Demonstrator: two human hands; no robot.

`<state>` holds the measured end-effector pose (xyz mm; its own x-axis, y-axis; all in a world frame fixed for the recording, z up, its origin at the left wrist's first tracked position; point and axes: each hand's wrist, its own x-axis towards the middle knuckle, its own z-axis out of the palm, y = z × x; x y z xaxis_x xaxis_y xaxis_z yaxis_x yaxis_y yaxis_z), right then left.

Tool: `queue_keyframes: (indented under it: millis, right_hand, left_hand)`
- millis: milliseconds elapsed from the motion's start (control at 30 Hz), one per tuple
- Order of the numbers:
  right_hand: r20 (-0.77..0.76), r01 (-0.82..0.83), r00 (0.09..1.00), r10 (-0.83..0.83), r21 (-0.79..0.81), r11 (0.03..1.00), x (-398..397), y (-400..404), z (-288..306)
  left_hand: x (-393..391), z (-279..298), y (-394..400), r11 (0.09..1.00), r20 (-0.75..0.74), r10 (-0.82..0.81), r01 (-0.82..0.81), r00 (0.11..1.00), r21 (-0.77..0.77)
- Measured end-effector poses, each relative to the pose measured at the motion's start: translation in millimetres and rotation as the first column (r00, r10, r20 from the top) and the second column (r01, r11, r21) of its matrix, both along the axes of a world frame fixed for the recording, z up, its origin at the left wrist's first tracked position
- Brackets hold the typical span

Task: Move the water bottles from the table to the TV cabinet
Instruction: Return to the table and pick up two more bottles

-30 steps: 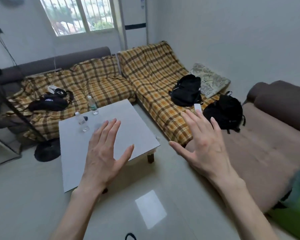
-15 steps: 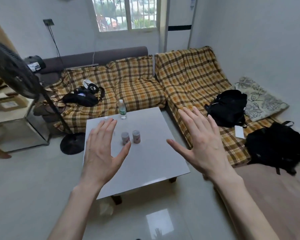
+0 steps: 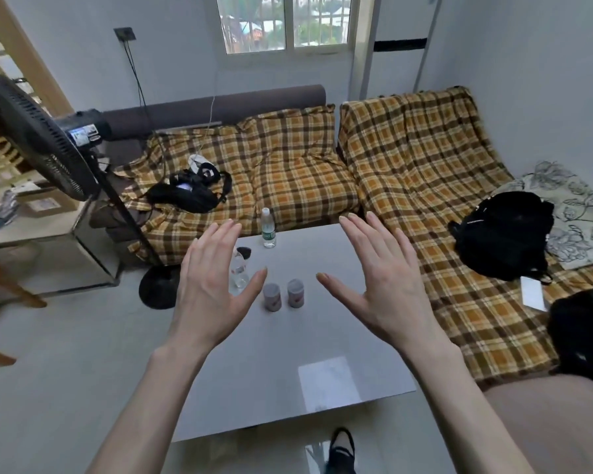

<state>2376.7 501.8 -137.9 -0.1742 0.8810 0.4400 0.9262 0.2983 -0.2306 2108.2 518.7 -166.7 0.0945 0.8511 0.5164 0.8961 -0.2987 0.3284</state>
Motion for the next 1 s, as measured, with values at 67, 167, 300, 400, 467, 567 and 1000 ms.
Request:
queue_keyframes:
  millis: [67,167,300,400,467,567,1000]
  right_hand:
    - [-0.003,-0.024,1.0,0.024,-0.009,1.0,-3,28,-7]
    - [-0.016,-0.052,0.999,0.051,-0.034,0.998,-7,72,-16]
    - [-0.043,-0.096,0.995,0.094,-0.046,0.994,-6,131,-25]
    - [-0.062,-0.13,0.99,0.126,-0.06,0.99,-6,179,-31]
    - [-0.074,-0.152,0.986,0.147,-0.073,0.986,-6,209,-35]
    - [-0.075,-0.192,0.98,0.186,-0.081,0.978,-5,252,-45]
    - [-0.026,-0.309,0.95,0.31,-0.181,0.934,-52,400,-130]
  left_hand:
    - [0,-6,24,1.0,0.003,0.008,-0.008,1.0,-0.003]
    - [0,-14,61,0.999,-0.017,0.031,-0.031,0.999,-0.025]
    - [2,-22,110,0.995,-0.021,0.071,-0.072,0.997,-0.065]
    - [0,-30,145,0.989,-0.036,0.11,-0.113,0.993,-0.096]
    - [-1,-37,168,0.982,-0.038,0.146,-0.149,0.989,-0.12]
    - [-2,-50,200,0.971,-0.035,0.184,-0.187,0.982,-0.147]
    - [-29,-140,320,0.927,-0.005,0.248,-0.239,0.969,-0.29]
